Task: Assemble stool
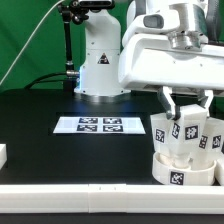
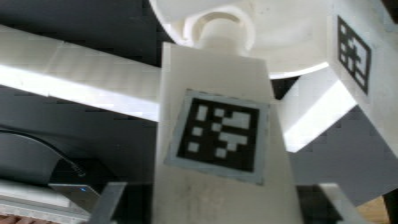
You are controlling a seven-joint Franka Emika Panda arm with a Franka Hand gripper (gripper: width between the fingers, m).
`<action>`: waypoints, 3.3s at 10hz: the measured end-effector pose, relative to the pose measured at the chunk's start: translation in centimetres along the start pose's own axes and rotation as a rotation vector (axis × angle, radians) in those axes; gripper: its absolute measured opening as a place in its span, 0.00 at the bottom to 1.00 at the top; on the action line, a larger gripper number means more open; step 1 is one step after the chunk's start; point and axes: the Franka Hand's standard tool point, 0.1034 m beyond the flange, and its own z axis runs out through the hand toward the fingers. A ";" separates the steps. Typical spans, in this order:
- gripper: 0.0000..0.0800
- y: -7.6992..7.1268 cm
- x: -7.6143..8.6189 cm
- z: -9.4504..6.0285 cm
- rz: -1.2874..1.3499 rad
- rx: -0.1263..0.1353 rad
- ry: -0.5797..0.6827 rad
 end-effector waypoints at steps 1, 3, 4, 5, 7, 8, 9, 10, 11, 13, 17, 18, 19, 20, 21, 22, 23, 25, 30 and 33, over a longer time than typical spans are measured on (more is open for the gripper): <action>0.41 0.0 0.0 0.0 -0.001 0.000 -0.001; 0.41 0.1 -0.2 0.2 -0.005 -0.001 -0.004; 0.41 0.1 -0.2 0.3 -0.007 -0.002 -0.004; 0.41 0.1 -0.3 0.4 -0.007 -0.002 -0.007; 0.41 -0.1 -0.7 0.6 -0.008 -0.001 -0.013; 0.41 -0.1 -0.7 0.6 -0.009 -0.001 -0.014; 0.41 -0.1 -0.9 0.7 -0.013 -0.001 -0.017; 0.41 -0.1 -1.1 0.9 -0.016 -0.001 -0.021; 0.41 -0.1 -1.2 1.0 -0.021 -0.002 -0.021; 0.41 0.0 -1.4 1.1 -0.035 -0.004 -0.019; 0.41 0.1 -1.6 1.3 -0.042 -0.006 -0.020; 0.41 0.1 -1.6 1.3 -0.042 -0.006 -0.021; 0.41 0.1 -1.7 1.4 -0.042 -0.005 -0.027; 0.55 0.1 -1.8 1.4 -0.039 -0.006 -0.028; 0.71 0.2 -1.7 1.3 -0.030 -0.008 -0.030; 0.71 0.2 -1.4 0.9 -0.016 -0.004 -0.043; 0.79 0.4 -0.8 0.3 -0.009 -0.002 -0.047; 0.81 1.0 -0.2 -0.5 0.001 0.003 -0.072; 0.81 1.4 1.4 -1.4 0.002 0.007 -0.066; 0.81 1.8 1.0 -1.4 0.022 0.019 -0.135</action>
Offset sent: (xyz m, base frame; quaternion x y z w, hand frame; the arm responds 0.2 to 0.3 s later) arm 0.0085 0.0009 -0.0019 0.0015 0.0030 -0.0059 1.0000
